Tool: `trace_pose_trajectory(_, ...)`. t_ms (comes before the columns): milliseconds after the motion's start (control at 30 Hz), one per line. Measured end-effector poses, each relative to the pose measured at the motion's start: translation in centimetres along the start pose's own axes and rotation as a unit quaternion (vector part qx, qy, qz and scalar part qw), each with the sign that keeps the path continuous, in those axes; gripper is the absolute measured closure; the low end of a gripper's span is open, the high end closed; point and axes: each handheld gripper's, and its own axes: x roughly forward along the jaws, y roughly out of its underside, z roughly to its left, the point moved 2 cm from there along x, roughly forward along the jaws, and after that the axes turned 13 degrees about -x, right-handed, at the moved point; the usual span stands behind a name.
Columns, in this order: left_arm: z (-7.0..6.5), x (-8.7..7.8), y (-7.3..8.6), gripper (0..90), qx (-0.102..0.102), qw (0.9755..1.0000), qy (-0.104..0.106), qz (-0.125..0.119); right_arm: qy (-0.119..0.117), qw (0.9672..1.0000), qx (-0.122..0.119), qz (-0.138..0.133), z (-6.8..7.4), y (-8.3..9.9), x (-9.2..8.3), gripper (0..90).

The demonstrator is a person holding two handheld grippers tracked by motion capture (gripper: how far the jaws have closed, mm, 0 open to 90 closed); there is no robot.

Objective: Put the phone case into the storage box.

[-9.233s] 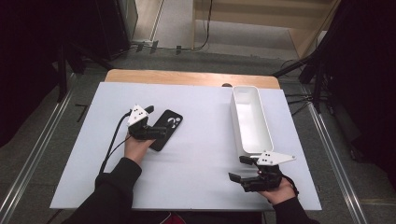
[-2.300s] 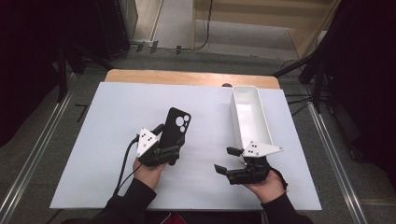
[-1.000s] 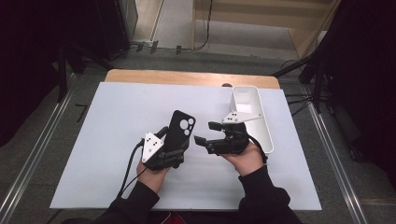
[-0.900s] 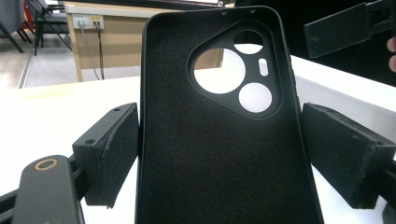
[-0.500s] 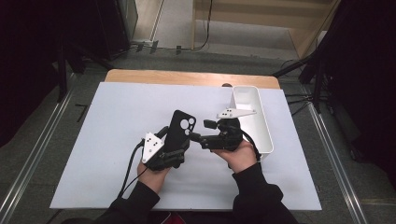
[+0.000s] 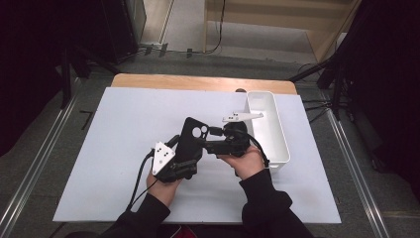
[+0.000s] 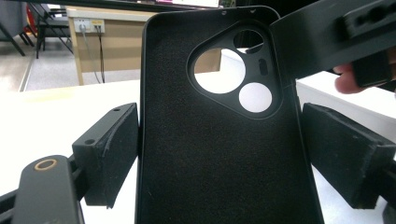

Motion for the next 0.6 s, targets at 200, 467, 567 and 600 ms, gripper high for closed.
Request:
trace_pose_trajectory(200, -0.1, 0.0, 0.1, 13.8, -0.010, 0.9999, 0.000, 0.002, -0.010, 0.9998, 0.017, 0.004, -0.2, 0.0, 0.7, 31.2)
trace_pose_trajectory(467, -0.1, 0.0, 0.1, 13.7, -0.012, 0.9999, -0.001, 0.001, -0.013, 0.9992, 0.036, 0.011, -0.6, -0.2, 1.3, 44.4)
trace_pose_trajectory(567, -0.2, 0.0, 0.1, 13.7, -0.015, 0.9999, 0.000, -0.002, -0.014, 0.9987, 0.049, 0.010, -0.8, -0.2, 1.5, 51.4)
trace_pose_trajectory(600, -0.2, 0.0, 0.1, 13.7, -0.014, 0.9999, 0.000, -0.002, -0.018, 0.9979, 0.062, 0.013, -0.7, -0.2, 1.6, 54.7)
